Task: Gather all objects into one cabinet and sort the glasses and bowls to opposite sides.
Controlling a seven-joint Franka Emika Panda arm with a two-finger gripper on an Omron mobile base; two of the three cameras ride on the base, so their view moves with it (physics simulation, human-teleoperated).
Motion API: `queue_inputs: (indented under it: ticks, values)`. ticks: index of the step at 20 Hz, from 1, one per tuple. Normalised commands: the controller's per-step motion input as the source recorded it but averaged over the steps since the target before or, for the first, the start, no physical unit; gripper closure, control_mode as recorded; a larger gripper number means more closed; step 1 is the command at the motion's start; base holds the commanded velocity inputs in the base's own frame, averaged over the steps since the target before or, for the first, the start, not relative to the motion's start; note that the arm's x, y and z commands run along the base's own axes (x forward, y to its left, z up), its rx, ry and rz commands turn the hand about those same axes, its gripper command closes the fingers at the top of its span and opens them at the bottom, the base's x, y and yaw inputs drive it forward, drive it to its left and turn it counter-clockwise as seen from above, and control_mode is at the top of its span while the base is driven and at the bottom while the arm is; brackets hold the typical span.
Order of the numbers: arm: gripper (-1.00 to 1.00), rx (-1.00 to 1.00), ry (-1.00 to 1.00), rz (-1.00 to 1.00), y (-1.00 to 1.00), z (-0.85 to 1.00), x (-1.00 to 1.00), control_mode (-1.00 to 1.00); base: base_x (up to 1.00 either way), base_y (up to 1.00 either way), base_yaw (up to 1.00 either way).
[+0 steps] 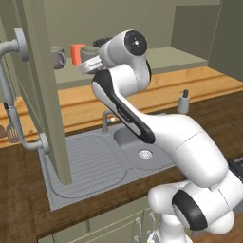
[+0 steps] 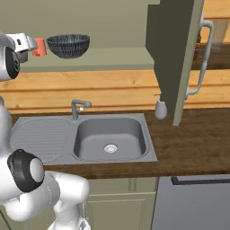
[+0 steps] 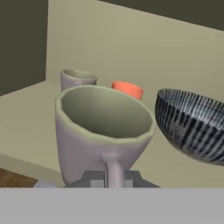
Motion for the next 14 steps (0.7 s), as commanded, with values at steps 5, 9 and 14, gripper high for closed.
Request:
queue_inputs:
  ticks: [5, 9, 14]
  values:
    - [1.00, 0.00, 0.00, 0.01, 0.40, -0.05, 0.48, -1.00, 0.00, 0.00, 0.00]
    - [1.00, 0.00, 0.00, 0.00, 0.27, -0.09, 0.47, -1.00, 0.00, 0.00, 0.00]
    - [1.00, -0.03, 0.00, 0.00, 0.13, -0.17, 0.30, -1.00, 0.00, 0.00, 0.00]
